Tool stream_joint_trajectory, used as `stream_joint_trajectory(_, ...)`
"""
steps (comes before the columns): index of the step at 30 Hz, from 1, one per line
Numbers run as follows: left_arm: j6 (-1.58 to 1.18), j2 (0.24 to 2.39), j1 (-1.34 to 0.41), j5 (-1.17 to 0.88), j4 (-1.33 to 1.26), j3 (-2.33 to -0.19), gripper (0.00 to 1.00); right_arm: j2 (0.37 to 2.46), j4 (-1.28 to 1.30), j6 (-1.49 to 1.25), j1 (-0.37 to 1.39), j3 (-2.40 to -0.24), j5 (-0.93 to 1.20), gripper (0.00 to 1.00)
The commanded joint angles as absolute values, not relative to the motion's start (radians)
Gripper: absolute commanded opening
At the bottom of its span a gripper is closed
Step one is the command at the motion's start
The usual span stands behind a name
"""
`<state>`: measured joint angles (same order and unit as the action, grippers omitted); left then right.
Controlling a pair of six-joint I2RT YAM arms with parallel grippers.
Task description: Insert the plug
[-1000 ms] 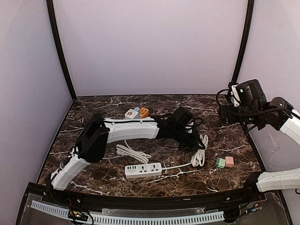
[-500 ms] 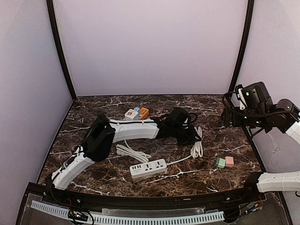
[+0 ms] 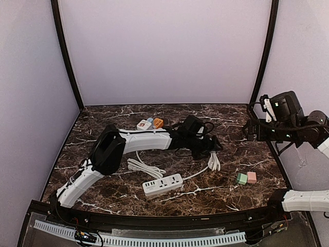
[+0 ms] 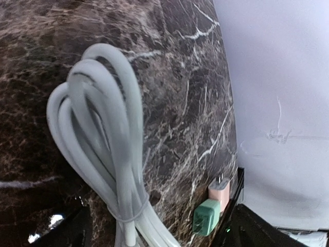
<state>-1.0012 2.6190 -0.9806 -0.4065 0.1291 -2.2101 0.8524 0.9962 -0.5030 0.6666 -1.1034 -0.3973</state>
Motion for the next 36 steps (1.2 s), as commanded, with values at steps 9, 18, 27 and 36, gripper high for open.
stream_joint_trajectory(9, -0.714, 2.456, -0.99, -0.426, 0.294, -2.226, 0.99, 0.851, 1.043, -0.542, 0.66, -1.114, -0.326, 0.99)
stream_joint_trajectory(18, -0.199, 2.333, -1.042, -0.242, 0.497, -2.22, 0.99, 0.92, 1.058, -0.693, 0.66, -1.124, -0.388, 0.99)
stream_joint_trajectory(27, 0.113, 2.287, -1.059, -0.266, 0.498, -2.132, 0.99, 1.015, 1.055, -0.722, 0.66, -1.193, -0.382, 0.99)
stream_joint_trajectory(36, 0.342, 2.269, -1.122, -0.349, 0.386, -2.02, 0.99, 1.041, 1.08, -0.757, 0.66, -1.23, -0.35, 0.99)
